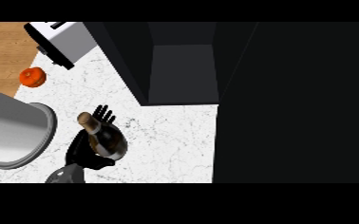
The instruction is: Pick up the wine, place it into the cabinet and close the cabinet
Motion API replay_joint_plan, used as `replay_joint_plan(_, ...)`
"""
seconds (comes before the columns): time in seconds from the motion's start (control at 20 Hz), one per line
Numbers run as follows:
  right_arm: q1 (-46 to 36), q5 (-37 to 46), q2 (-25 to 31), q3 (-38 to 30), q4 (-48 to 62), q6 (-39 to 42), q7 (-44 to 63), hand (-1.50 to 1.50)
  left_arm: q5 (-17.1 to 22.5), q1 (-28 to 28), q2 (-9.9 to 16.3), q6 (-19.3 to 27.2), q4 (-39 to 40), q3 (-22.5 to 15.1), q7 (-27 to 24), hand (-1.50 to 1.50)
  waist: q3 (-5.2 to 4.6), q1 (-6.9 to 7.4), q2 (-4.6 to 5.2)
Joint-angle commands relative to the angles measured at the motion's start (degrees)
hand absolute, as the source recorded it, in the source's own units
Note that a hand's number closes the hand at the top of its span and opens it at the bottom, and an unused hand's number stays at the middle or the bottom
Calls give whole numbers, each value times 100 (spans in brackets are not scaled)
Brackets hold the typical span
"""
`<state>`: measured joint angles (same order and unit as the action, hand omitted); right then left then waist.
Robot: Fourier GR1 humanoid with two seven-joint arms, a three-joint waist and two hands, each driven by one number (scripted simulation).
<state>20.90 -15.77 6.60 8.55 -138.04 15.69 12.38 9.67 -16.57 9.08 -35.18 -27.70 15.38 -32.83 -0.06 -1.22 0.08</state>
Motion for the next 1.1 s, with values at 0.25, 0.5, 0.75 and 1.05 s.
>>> replay_joint_plan(0.25,229,-576,226,-180,-829,23,367,-150,180,-276,-42,-1352,467,-112,-162,150,-11,-40,9)
replay_joint_plan(0.5,289,-343,153,-84,-773,-63,353,-150,-278,-188,-274,-864,247,-479,-740,150,-7,-14,1)
replay_joint_plan(0.75,-150,-258,102,-137,-650,-302,489,-150,-676,-67,-219,326,-467,-663,-1533,150,-6,65,-5)
replay_joint_plan(1.05,303,-44,25,200,-755,-186,263,-150,-866,366,-12,2189,-665,-347,-2019,150,-2,38,-23)
